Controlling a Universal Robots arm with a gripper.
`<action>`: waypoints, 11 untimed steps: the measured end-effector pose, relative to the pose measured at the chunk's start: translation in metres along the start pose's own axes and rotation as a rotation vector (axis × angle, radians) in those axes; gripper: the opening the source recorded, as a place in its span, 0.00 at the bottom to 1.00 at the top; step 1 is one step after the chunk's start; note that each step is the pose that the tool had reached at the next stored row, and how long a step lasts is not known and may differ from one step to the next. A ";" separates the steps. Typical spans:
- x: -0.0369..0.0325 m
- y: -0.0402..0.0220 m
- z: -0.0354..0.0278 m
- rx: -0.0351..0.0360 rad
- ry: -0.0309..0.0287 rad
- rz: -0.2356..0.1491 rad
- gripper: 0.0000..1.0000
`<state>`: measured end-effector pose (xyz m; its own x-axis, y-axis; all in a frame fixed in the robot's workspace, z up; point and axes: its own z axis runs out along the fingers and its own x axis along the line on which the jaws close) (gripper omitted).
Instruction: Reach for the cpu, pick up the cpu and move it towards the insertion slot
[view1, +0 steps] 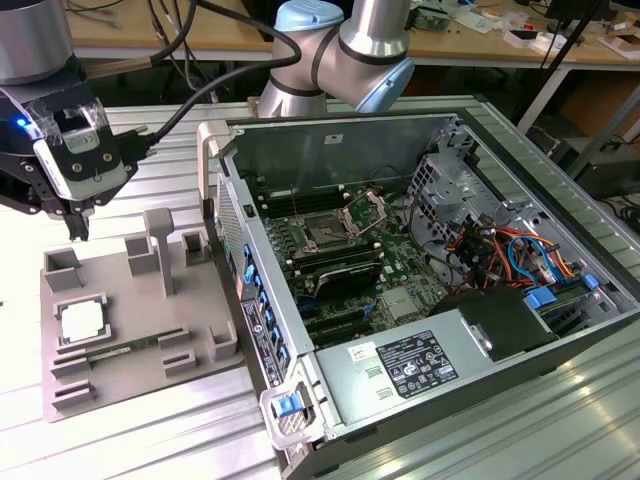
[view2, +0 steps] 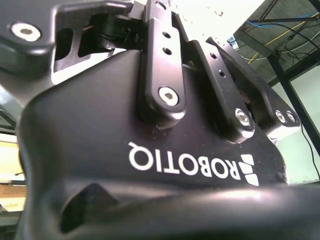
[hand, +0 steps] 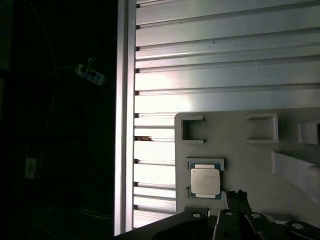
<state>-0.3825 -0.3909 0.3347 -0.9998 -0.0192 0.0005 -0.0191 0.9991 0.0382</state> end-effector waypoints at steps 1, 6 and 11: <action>0.0000 0.0000 0.0003 0.0000 0.0000 0.000 0.11; 0.0002 -0.0001 0.0020 0.0000 0.0000 0.000 0.11; 0.0008 -0.0001 0.0032 0.0000 0.0000 0.000 0.11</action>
<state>-0.3833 -0.3910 0.3315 -0.9998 -0.0191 0.0005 -0.0191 0.9991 0.0382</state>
